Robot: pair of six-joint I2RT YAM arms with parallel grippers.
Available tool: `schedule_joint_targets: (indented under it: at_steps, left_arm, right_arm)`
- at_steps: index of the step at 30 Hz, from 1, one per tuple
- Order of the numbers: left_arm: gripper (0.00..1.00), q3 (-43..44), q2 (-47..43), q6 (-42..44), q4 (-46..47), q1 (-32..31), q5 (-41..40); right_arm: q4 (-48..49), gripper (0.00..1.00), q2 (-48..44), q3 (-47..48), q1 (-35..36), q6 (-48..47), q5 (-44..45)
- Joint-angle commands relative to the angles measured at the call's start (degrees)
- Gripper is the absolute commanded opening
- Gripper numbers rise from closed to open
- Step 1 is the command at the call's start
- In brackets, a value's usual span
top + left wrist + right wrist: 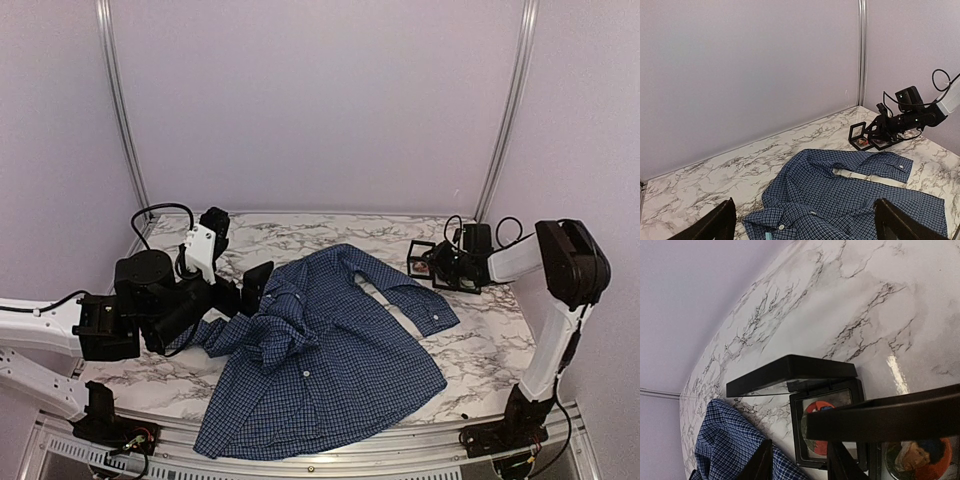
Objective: Remove the brooch from the garment
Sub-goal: Place the brooch in the brooch box, then flatten out the crumpled clothing at the center of the board.
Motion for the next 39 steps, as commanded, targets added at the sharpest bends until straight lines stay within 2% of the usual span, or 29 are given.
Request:
schedule_joint_targets:
  at_steps: [1, 7, 15, 20, 25, 31, 36, 39]
  left_arm:
    - [0.99, -0.52, -0.41, -4.04, -0.72, 1.14, 0.46]
    - [0.99, 0.79, -0.30, -10.34, -5.24, 4.16, 0.02]
    - [0.99, 1.83, -0.02, -23.80, -14.39, 13.21, 3.43]
    - [0.96, 0.99, -0.06, -32.14, -20.43, 18.69, 7.16]
    - [0.90, -1.17, -0.29, -38.91, -24.43, 23.16, 11.23]
    - [0.81, -1.58, 2.71, -40.86, -23.37, 29.93, 20.52]
    - [0.73, -0.96, 8.71, -41.13, -19.25, 36.66, 29.68]
    - [0.64, 0.99, 15.50, -41.52, -16.14, 40.17, 35.94]
  right_arm:
    - [-1.63, 0.36, -2.47, -1.06, 0.73, -0.63, 0.65]
    - [-2.65, 0.39, -4.45, -1.69, 1.66, -1.43, 0.19]
    - [-9.28, 0.49, -7.21, 2.70, 5.74, -8.10, -0.50]
    - [-13.96, 0.51, -8.17, 7.32, 9.93, -13.61, -2.17]
    - [-18.42, 0.52, -7.76, 13.78, 16.98, -20.66, -2.53]
    - [-26.52, 0.52, -2.11, 26.00, 26.26, -30.34, -0.79]
    - [-30.75, 0.52, 3.88, 35.33, 32.62, -34.75, 0.62]
    - [-33.95, 0.52, 8.42, 41.18, 36.03, -36.51, 2.45]
